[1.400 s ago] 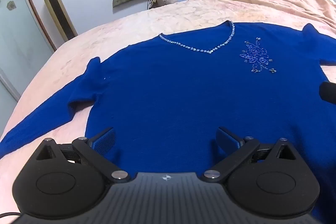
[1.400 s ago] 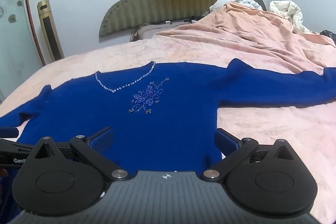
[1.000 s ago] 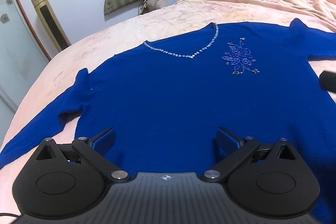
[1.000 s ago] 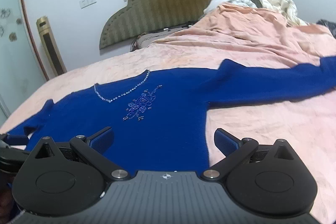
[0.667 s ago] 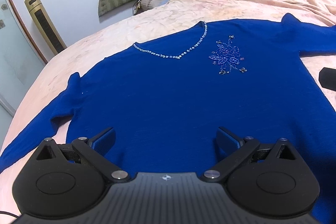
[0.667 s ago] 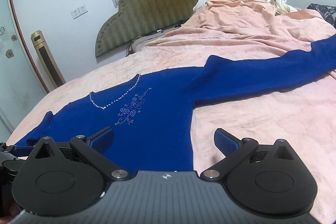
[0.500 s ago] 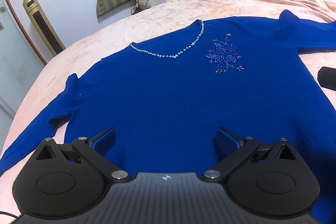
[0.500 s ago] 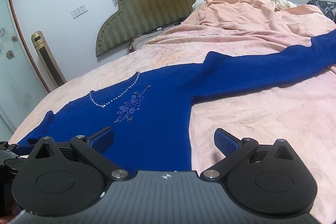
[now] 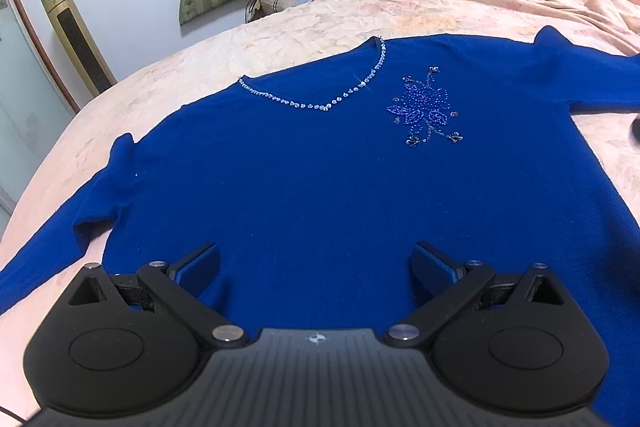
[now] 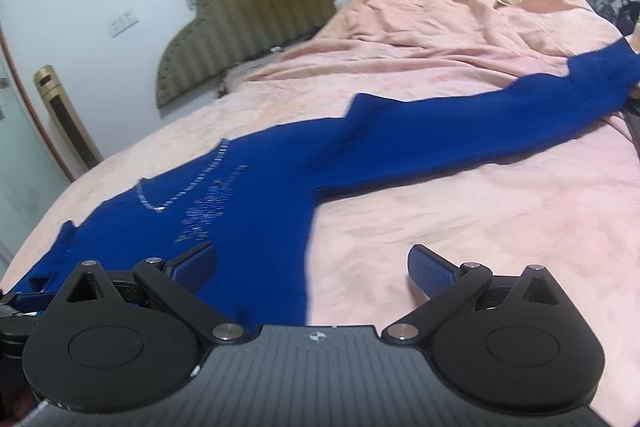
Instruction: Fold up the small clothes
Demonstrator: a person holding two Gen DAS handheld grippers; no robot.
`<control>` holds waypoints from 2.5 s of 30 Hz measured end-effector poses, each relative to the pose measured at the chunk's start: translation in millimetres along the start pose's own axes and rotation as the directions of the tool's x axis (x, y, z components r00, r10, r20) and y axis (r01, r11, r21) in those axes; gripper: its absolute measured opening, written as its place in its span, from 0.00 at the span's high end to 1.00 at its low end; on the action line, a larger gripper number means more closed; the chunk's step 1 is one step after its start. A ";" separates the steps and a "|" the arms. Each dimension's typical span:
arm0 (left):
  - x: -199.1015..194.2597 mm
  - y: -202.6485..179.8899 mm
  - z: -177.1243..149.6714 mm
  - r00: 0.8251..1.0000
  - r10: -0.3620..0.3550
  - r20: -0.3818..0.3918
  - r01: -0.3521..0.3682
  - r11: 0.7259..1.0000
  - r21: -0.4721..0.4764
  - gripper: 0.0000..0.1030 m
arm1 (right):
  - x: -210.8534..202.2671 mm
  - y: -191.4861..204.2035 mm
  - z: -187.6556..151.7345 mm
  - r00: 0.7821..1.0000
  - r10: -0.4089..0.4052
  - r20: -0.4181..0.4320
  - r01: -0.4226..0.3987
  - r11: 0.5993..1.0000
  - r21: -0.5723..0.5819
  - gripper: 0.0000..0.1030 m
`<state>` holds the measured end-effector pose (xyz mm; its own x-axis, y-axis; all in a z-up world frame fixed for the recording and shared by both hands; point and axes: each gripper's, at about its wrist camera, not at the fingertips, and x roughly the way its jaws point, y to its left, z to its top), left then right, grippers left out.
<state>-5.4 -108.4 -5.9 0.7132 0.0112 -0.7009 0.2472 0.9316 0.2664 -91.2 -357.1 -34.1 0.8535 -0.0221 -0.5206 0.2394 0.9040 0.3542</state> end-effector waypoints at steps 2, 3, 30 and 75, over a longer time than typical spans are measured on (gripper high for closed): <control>1.1 1.5 0.7 1.000 -0.001 0.000 0.001 1.000 0.000 0.00 | 0.0 -15.4 10.7 1.000 -0.011 0.015 0.011 1.000 0.018 0.06; 1.8 2.6 1.3 1.000 -0.004 -0.002 0.004 1.000 0.000 0.00 | -1.6 -28.3 18.8 0.999 -0.020 0.036 0.018 0.999 0.045 0.06; 17.6 3.1 3.3 0.999 0.003 -0.033 -0.002 0.999 0.032 0.00 | -10.6 -321.8 109.3 0.926 -0.302 0.228 0.058 0.709 0.703 0.41; 23.7 105.4 -15.2 0.998 0.039 -0.059 -0.047 0.986 -0.158 0.00 | 45.6 12.6 152.0 0.955 -0.091 0.281 0.120 0.989 -0.087 0.91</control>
<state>27.6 -4.4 -4.4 0.6825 0.0683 -0.7277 0.1062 0.9758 0.1912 21.1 -411.6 64.6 0.9237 -0.2233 -0.3114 0.2987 0.9287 0.2199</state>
